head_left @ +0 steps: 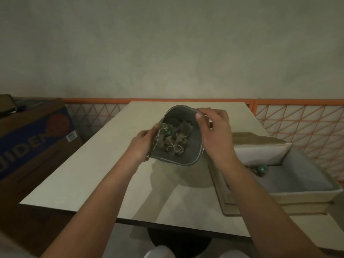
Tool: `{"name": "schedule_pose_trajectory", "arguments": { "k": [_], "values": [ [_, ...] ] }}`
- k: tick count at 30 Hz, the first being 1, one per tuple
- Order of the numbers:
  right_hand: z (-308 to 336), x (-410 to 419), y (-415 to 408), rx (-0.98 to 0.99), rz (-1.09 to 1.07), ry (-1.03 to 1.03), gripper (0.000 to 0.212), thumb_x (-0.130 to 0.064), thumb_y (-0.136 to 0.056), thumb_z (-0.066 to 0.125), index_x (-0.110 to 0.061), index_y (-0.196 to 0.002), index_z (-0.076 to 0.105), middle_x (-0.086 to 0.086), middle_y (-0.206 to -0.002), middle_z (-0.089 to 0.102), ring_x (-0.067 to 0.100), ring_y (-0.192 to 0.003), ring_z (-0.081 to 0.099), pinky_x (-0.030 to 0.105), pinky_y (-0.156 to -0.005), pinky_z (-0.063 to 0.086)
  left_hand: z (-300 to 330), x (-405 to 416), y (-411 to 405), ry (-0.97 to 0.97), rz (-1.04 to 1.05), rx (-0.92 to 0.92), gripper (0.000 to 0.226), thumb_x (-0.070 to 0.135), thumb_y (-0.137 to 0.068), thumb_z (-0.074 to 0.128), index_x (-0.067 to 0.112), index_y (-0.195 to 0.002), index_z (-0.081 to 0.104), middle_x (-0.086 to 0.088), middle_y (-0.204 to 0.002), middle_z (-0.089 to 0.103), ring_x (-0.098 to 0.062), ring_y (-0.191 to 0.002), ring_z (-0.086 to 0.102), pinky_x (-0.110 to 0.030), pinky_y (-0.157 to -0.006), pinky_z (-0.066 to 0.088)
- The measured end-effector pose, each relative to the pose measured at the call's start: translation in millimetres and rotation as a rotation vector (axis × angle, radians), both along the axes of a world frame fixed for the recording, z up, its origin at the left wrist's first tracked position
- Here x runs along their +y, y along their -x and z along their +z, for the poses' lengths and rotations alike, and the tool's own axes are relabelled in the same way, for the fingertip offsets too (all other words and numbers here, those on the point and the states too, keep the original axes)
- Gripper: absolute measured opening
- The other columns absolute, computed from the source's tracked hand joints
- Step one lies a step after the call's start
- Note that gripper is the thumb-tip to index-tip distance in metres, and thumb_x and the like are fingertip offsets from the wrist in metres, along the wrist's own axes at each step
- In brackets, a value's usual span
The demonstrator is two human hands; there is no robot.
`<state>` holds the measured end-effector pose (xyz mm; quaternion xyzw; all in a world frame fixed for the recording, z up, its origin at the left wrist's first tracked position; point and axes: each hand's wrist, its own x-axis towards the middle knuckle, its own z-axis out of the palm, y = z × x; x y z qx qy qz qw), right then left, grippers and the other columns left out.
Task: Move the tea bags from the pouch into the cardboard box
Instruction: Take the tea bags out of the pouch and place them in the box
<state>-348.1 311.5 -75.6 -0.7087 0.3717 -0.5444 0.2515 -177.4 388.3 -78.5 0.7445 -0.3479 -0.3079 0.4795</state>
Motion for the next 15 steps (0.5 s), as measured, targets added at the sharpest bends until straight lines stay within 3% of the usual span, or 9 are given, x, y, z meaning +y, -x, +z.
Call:
{"name": "schedule_pose_trajectory", "arguments": {
  "k": [3,7,9,12,15],
  "values": [
    [-1,7,-13,-0.049,0.012,0.016,0.024,-0.028,-0.098,0.055,-0.019,-0.116,0.069,0.006,-0.114,0.053,-0.027,-0.092,0.039,-0.007,-0.077,0.030,-3,17,-5,-0.130,-0.094,0.218,0.055,0.065,-0.097,0.047,0.025,-0.133,0.056,-0.006,-0.132,0.060,-0.029,-0.118,0.060,-0.047,-0.090,0.059],
    [-4,16,-25,-0.063,0.072,0.061,0.022,-0.024,-0.097,0.057,-0.023,-0.116,0.068,-0.002,-0.110,0.053,-0.019,-0.095,0.046,-0.004,-0.081,0.034,-2,19,-17,-0.098,-0.122,0.723,0.074,0.079,-0.086,0.049,0.012,-0.117,0.058,-0.019,-0.123,0.066,-0.035,-0.110,0.066,-0.044,-0.077,0.059],
    [-7,19,-28,-0.055,0.102,0.080,0.020,-0.021,-0.097,0.057,-0.021,-0.115,0.066,-0.003,-0.113,0.056,-0.017,-0.098,0.048,-0.002,-0.082,0.036,-3,14,-25,-0.086,-0.141,0.843,0.091,0.086,-0.078,0.053,0.007,-0.123,0.055,-0.021,-0.121,0.067,-0.038,-0.111,0.066,-0.046,-0.082,0.058],
    [-9,23,-30,-0.100,0.129,0.143,0.014,-0.015,-0.096,0.058,-0.016,-0.107,0.068,-0.001,-0.107,0.059,-0.010,-0.097,0.051,0.002,-0.081,0.038,-6,7,-27,-0.055,-0.223,1.007,0.112,0.089,-0.064,0.066,0.008,-0.140,0.053,-0.021,-0.137,0.062,-0.043,-0.120,0.063,-0.055,-0.098,0.054],
    [-4,26,-33,-0.114,0.194,0.251,0.015,-0.009,-0.095,0.059,-0.010,-0.105,0.070,0.003,-0.106,0.059,-0.001,-0.100,0.054,0.009,-0.087,0.042,-6,4,-18,-0.002,-0.361,1.046,0.100,0.093,-0.069,0.056,0.013,-0.127,0.072,-0.019,-0.132,0.067,-0.042,-0.111,0.068,-0.054,-0.100,0.051]
  ]
}}
